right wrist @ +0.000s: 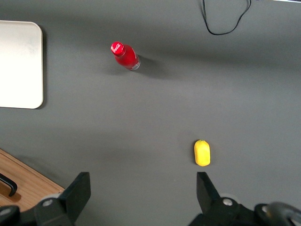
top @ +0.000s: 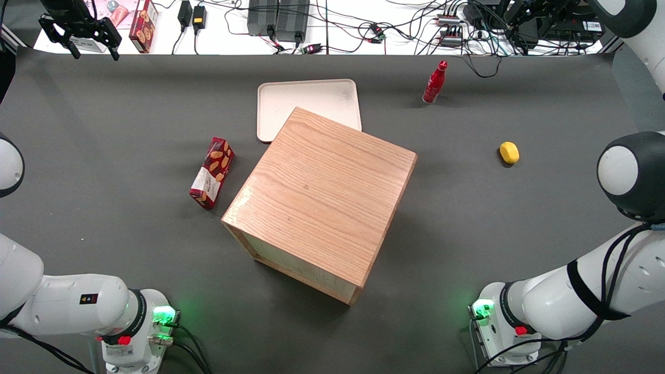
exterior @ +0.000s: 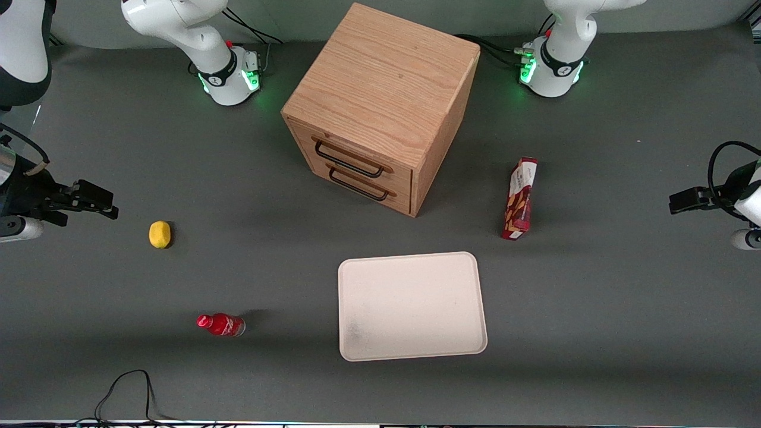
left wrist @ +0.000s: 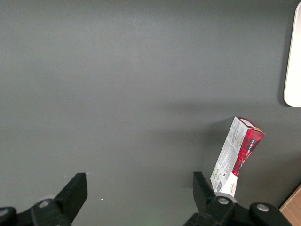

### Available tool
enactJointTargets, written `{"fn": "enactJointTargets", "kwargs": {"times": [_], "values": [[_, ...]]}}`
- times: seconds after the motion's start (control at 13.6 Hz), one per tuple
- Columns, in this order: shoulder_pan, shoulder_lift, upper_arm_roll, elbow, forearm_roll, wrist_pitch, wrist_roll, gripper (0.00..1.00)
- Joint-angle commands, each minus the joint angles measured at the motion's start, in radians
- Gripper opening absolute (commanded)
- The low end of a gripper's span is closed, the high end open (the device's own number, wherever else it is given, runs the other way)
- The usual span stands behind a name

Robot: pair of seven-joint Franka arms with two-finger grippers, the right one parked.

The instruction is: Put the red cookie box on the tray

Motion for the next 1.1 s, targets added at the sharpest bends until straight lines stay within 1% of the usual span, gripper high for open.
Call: {"fn": "enactJointTargets", "kwargs": {"times": [0.0, 1.03], "values": [[0.007, 0.015, 0.003, 0.037, -0.011, -0.036, 0.014, 1.00], [0.007, 0.016, -0.001, 0.039, -0.019, -0.055, 0.008, 1.00]]}}
